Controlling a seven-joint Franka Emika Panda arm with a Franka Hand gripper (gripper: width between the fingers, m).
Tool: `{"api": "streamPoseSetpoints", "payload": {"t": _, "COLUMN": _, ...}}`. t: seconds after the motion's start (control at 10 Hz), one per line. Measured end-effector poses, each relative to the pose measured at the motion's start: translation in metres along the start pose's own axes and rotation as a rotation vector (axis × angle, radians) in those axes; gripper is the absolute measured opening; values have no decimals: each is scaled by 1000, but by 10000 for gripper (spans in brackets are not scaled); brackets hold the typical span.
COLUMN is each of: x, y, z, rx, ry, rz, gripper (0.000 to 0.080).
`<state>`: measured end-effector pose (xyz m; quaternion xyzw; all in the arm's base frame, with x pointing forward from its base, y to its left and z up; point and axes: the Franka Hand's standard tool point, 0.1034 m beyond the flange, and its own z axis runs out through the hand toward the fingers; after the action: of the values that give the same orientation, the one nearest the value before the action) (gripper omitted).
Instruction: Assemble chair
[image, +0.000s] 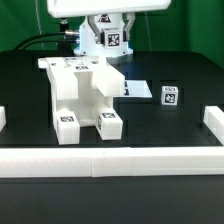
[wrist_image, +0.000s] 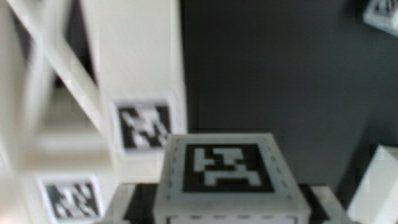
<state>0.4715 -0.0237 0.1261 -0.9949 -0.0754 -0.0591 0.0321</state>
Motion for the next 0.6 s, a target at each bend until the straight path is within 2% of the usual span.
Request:
{"api": "streamPoseSetpoints", "payload": {"t": 0.2, "x": 0, "y": -1, "z": 1, "rx": 0, "ry": -2, "rz": -1, "gripper": 268}}
{"api": "streamPoseSetpoints", "payload": {"t": 0.4, "x": 1, "y": 8, "z": 3, "rx": -19, "ry": -16, "rz": -79, "gripper": 268}}
{"api": "streamPoseSetpoints", "payload": {"t": 0.6, "x": 14, "y": 17, "z": 1, "rx": -25, "ry": -27, "rz": -135, "gripper": 268}}
